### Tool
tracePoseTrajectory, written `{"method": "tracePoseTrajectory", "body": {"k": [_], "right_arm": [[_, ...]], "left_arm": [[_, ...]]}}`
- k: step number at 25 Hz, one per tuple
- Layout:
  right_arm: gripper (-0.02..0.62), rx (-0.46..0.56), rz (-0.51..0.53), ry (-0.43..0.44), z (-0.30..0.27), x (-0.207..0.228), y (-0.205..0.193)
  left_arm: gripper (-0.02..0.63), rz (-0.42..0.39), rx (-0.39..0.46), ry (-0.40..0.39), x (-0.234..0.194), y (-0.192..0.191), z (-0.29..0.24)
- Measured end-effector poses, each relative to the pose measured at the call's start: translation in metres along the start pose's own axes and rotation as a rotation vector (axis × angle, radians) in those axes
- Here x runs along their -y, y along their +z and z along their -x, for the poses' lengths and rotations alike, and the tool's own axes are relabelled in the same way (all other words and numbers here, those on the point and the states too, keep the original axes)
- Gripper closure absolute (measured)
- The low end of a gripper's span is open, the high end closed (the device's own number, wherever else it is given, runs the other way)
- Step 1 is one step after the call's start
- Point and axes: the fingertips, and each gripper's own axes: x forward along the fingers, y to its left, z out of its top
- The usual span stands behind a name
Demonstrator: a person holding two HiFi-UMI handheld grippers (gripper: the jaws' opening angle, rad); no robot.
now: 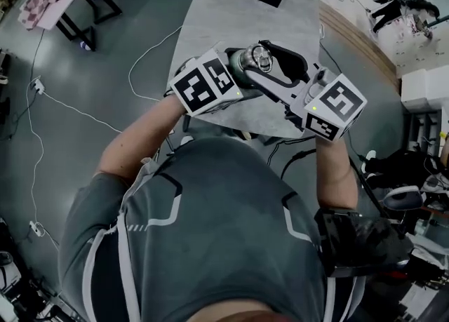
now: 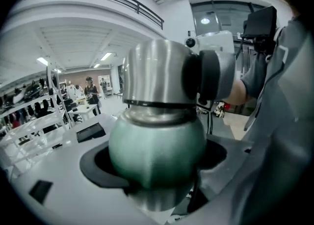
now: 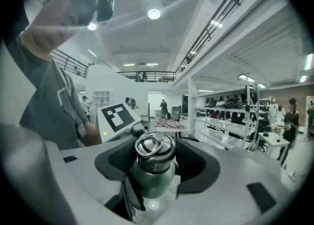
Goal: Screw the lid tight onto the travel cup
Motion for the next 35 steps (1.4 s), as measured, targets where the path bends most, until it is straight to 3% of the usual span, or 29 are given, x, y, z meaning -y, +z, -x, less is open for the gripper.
{"method": "tracePoseTrajectory", "body": {"k": [2, 4, 9, 11, 15, 18, 24, 30, 32, 35], "right_arm": [[0.330, -0.026, -0.017, -0.020, -0.003, -0.001, -0.003], [0.328, -0.035, -0.008, 0.005, -0.002, -0.007, 0.001], [0.285, 0.054, 0.095, 0.259, 0.013, -0.039, 0.024], [0.285, 0.104, 0.114, 0.348, 0.018, -0.048, 0.032], [0.287, 0.150, 0.133, 0.514, 0.023, -0.070, 0.040], [0.308, 0.138, 0.138, 0.549, 0.025, -0.074, 0.038], [0.313, 0.084, 0.106, 0.410, 0.020, -0.054, 0.025], [0.318, 0.036, 0.071, 0.121, -0.001, -0.020, 0.004], [0.318, 0.051, 0.001, 0.043, -0.006, -0.012, 0.000], [0.318, 0.023, -0.023, -0.002, -0.007, -0.010, -0.004]], "left_arm": [[0.204, -0.018, -0.010, -0.002, -0.001, -0.005, 0.000], [0.204, -0.033, 0.022, -0.061, 0.007, -0.001, 0.005], [0.204, -0.011, 0.196, -0.382, 0.051, 0.029, 0.034], [0.203, -0.031, 0.216, -0.461, 0.064, 0.034, 0.045], [0.204, -0.078, 0.188, -0.515, 0.082, 0.032, 0.049], [0.204, -0.083, 0.170, -0.508, 0.089, 0.031, 0.045], [0.204, -0.101, 0.073, -0.300, 0.063, 0.020, 0.025], [0.204, -0.010, 0.005, -0.109, 0.022, 0.000, 0.009], [0.204, 0.000, -0.013, -0.063, 0.012, -0.006, 0.007], [0.204, -0.029, -0.032, -0.046, 0.010, -0.011, 0.005]]}}
